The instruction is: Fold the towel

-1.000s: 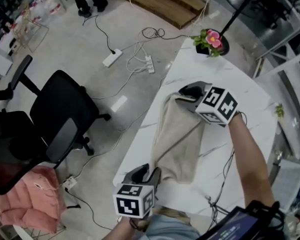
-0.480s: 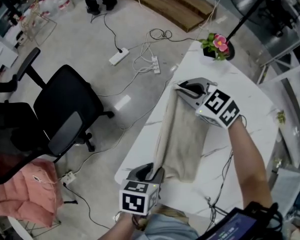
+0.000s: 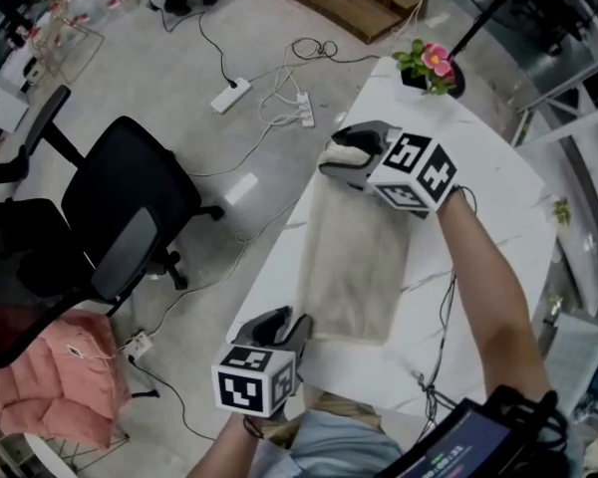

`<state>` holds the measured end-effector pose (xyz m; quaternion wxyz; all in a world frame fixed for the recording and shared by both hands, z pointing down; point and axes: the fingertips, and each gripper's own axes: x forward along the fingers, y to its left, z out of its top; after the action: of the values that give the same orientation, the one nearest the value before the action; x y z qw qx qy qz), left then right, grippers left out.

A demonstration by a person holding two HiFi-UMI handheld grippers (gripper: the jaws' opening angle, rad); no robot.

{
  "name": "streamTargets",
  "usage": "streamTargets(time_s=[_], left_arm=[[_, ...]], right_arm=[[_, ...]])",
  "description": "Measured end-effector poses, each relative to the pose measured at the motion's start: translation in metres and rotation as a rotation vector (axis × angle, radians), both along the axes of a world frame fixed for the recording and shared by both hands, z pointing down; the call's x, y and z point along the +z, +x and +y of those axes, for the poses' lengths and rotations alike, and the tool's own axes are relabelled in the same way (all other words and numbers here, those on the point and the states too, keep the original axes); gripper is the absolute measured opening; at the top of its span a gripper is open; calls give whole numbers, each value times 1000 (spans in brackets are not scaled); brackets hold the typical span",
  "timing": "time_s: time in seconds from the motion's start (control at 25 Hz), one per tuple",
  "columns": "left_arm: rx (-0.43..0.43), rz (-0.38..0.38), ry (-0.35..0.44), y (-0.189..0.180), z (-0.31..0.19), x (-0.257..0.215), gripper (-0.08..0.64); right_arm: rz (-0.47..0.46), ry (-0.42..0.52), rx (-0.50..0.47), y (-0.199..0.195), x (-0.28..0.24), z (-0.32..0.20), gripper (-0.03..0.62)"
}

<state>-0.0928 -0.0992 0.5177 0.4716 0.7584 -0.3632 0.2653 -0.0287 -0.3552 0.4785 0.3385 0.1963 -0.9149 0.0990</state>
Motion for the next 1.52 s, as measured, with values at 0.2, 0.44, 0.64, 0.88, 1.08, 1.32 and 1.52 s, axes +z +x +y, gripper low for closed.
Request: streamTargets(time_s=[0.2, 0.44, 0.64, 0.88, 1.08, 1.32, 1.52], left_arm=[[19, 24, 28, -10, 4, -12, 164], [5, 102, 176, -6, -4, -54, 85], [200, 125, 196, 41, 6, -55, 57], [413, -63, 126, 62, 34, -6, 40], [490, -104, 124, 56, 44, 0, 26], [598, -107, 102, 34, 76, 2, 23], [610, -112, 91, 6, 93, 1, 23]], right_arm=[[-209, 72, 161, 22, -90, -2, 223], [-38, 34, 302, 89, -52, 115, 157], [-18, -36, 400, 97, -11, 239, 79], [51, -24, 284, 62, 30, 286, 64], [103, -93, 303, 61, 47, 313, 15], [65, -172, 321, 27, 47, 368, 15], [26, -214, 219, -11, 39, 398, 15]])
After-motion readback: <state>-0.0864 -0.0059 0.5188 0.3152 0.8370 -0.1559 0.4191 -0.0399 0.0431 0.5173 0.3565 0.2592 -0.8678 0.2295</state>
